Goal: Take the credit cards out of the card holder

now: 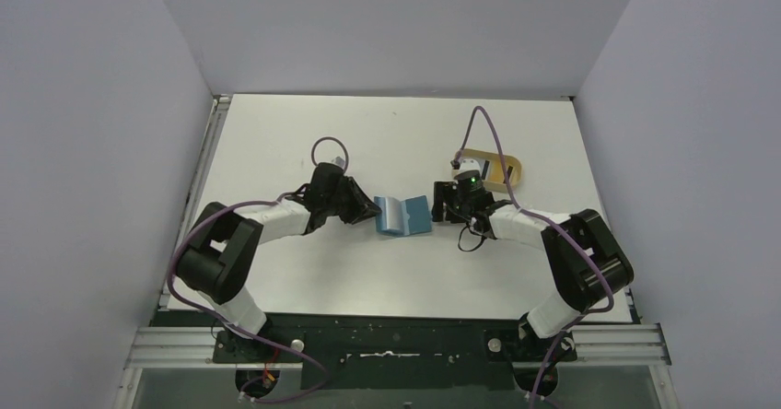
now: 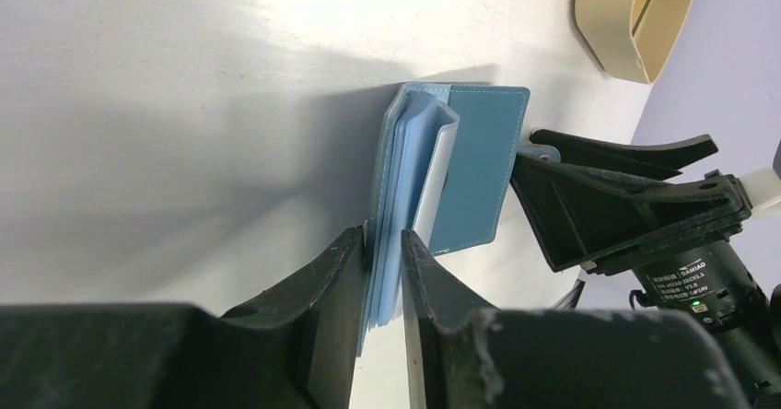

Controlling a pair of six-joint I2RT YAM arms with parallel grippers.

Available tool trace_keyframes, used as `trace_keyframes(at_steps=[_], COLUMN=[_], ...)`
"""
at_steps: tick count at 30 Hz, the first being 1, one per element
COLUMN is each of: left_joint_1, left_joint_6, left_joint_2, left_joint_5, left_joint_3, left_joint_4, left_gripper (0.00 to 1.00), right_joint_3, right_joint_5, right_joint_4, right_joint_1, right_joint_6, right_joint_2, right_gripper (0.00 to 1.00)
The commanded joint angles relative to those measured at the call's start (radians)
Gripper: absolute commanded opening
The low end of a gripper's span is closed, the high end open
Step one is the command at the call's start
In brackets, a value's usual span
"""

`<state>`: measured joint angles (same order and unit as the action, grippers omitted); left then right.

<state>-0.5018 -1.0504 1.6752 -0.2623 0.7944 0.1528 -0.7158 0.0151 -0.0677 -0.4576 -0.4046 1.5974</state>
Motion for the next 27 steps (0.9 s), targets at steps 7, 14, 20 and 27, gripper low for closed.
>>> trace_keyframes(at_steps=[7,14,20,27], left_joint_1=[0.023,0.021,0.012,0.001], left_joint_6=[0.016,0.014,0.005,0.096], left_joint_2=[-0.060,-0.041,-0.020,-0.068], left_joint_5=[-0.003,-0.011,-0.029,0.013], left_joint_3=[-0.009,-0.006,0.005,0.058], left_joint_4=[0.016,0.035,0.064,-0.081], left_gripper=[0.07,0.02,0.00,0.00], right_joint_3=[-0.006,-0.010,-0.016,-0.137], right_joint_5=[0.029,0.035,0.045,0.091], right_joint_4=[0.011,0.015,0.020,0.183], right_joint_1=[0.003,0.002,0.003,-0.036], right_joint_6=[-0.003,0.002,0.009,0.103], right_joint_2=[0.029,0.018,0.011,-0.146], right_gripper=[0.73,0.73,0.73,0.86])
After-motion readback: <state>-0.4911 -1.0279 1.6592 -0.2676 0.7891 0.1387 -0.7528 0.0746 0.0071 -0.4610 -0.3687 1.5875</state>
